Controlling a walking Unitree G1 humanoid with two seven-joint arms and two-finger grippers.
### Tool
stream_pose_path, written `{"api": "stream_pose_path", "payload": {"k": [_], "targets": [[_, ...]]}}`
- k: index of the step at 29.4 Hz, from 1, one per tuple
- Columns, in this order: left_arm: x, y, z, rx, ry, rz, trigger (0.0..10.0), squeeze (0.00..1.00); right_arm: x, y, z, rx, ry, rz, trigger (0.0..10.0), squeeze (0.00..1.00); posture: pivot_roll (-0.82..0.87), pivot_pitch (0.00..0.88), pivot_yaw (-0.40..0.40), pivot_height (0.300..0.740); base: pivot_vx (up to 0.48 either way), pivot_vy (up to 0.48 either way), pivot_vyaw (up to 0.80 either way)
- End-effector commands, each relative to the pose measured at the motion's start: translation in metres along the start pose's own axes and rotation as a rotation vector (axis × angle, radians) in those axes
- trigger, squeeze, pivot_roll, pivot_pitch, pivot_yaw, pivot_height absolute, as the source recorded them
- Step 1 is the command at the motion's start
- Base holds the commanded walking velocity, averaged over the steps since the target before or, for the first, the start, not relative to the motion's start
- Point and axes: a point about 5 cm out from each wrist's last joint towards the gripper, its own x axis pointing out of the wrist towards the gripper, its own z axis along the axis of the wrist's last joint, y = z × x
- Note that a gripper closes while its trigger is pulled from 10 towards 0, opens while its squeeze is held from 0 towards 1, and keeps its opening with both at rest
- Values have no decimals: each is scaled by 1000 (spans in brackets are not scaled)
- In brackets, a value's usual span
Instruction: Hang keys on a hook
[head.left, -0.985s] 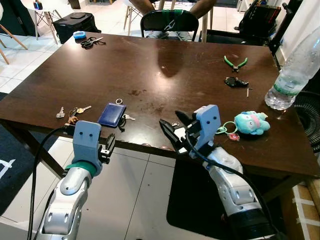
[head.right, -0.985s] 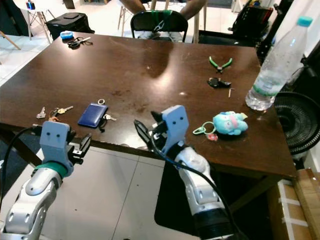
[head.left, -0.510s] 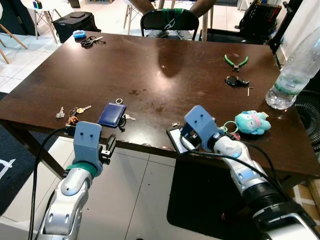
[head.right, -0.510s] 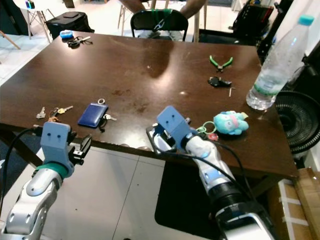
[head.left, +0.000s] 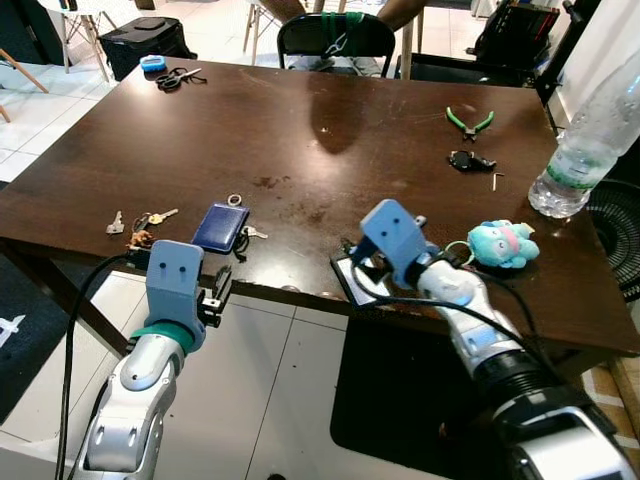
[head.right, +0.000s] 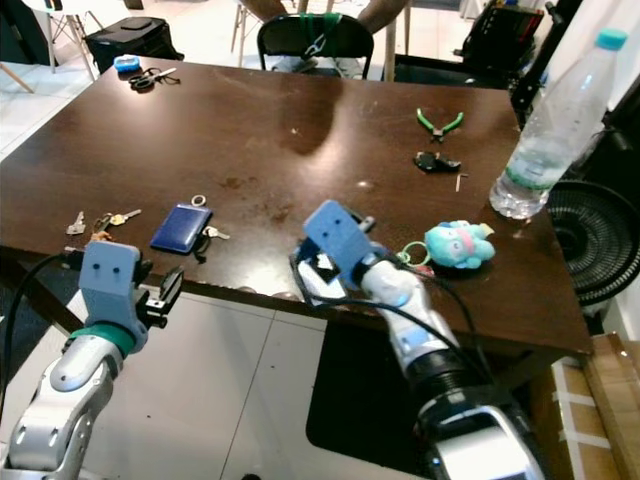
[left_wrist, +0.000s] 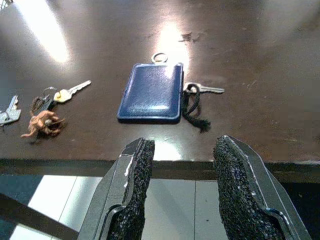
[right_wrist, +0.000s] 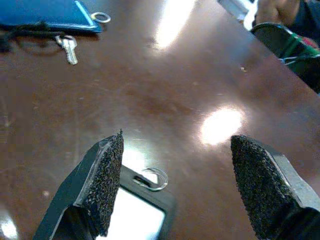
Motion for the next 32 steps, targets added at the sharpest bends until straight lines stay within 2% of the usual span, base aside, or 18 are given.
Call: {"api": "stream_pose_path", "payload": {"k": [1,2,3,5,7,8,9,10,11,13,15,19,22,26,27,28,31,32], "targets": [[-4,2,-3,-2,19,6,10000,0,0,9,-6,-10,25,46,10000,0,1,130,99,740,0,0,0],[-4,2,-3,-3,19,7,10000,0,-1,18,-11,-35,51,107,10000,0,-4,131,99,740,0,0,0],[-4,2,-3,-3,19,7,10000,0,-1,18,-11,-35,51,107,10000,0,-4,131,99,740,0,0,0],[-4,2,-3,-3,19,5,10000,0,-3,23,-16,2,69,144,10000,0,-8,133,101,740,0,0,0],[-3,1,-3,-4,20,0,10000,0,-5,25,-22,148,89,152,10000,0,-11,133,102,740,0,0,0],[-3,1,-3,-4,20,0,10000,0,-5,25,-22,148,89,152,10000,0,-11,133,102,740,0,0,0],[-3,0,-3,-4,20,-2,10000,0,-6,23,-24,236,95,140,10000,0,-11,133,102,740,0,0,0],[-3,0,-3,-4,20,-2,10000,0,-6,23,-24,236,95,140,10000,0,-11,133,102,740,0,0,0],[-2,0,-3,-4,21,-3,10000,0,-5,22,-25,308,100,130,10000,0,-15,133,106,740,0,0,0],[-2,0,-3,-4,21,-4,10000,0,-5,22,-25,349,101,125,10000,0,-15,133,106,740,0,0,0],[-2,0,-3,-4,22,-5,10000,0,-5,21,-23,334,85,125,10000,0,-16,131,106,740,0,0,0],[-2,0,-2,-5,23,-5,10000,0,-6,23,-11,123,-3,141,10000,0,-16,130,105,740,0,0,0],[-2,0,-2,-5,23,-5,10000,0,-6,23,-10,100,-13,142,10000,0,-16,130,104,740,0,0,0],[-1,0,-2,-5,23,-4,10000,0,-12,23,-13,-58,10,177,10000,0,-18,129,103,740,0,0,0],[-1,0,-2,-5,23,-4,10000,0,-12,23,-13,-58,10,177,10000,0,-18,129,103,740,0,0,0],[-1,0,-2,-5,23,-4,10000,0,-14,19,-11,-114,7,162,10000,0,-21,127,102,740,0,0,0],[-1,0,-2,-5,23,-4,10000,0,-14,19,-11,-114,7,162,10000,0,-21,127,102,740,0,0,0],[-1,0,-2,-5,22,-4,10000,0,-15,14,-9,-150,0,133,10000,0,-22,125,102,740,0,0,0]]}}
